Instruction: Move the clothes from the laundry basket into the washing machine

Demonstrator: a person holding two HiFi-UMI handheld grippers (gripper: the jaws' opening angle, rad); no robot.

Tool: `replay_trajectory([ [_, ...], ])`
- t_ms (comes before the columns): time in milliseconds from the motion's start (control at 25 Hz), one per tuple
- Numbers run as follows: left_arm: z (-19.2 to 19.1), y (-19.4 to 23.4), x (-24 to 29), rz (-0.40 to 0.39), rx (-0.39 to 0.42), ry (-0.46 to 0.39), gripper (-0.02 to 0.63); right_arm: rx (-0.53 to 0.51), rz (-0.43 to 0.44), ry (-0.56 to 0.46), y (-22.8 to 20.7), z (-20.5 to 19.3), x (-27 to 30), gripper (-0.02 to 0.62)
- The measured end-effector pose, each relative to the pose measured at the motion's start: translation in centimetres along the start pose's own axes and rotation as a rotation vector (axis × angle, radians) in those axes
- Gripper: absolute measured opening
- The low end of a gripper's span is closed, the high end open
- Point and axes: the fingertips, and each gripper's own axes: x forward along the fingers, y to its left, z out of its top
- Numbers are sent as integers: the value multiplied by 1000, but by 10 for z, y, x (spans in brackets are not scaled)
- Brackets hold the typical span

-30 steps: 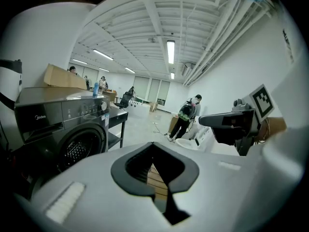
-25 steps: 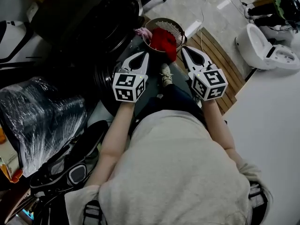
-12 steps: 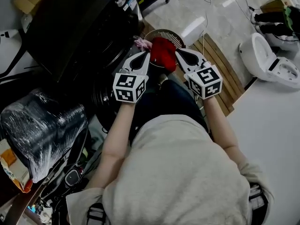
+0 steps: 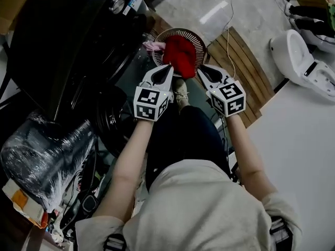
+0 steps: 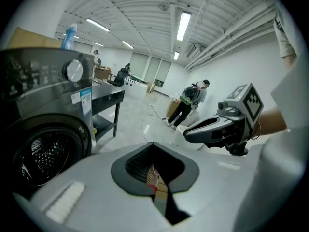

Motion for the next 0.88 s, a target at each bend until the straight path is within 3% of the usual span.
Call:
replay_trajectory([
  [240, -80, 27, 61, -42, -8, 95, 8, 138, -66, 73, -32, -86, 61, 21],
  [360, -125, 41, 93, -52, 4, 138, 8, 204, -93, 93, -45, -132, 95, 140],
  [640, -209, 74, 159, -55, -40, 190, 8, 192, -124, 235, -90, -241, 176, 179],
  [760, -231, 85, 177, -32, -26, 186, 8, 199, -108, 290, -106, -275, 206, 183],
  [880, -250, 85, 190, -58, -31, 201, 8, 246, -70, 388, -113, -300, 230, 194],
])
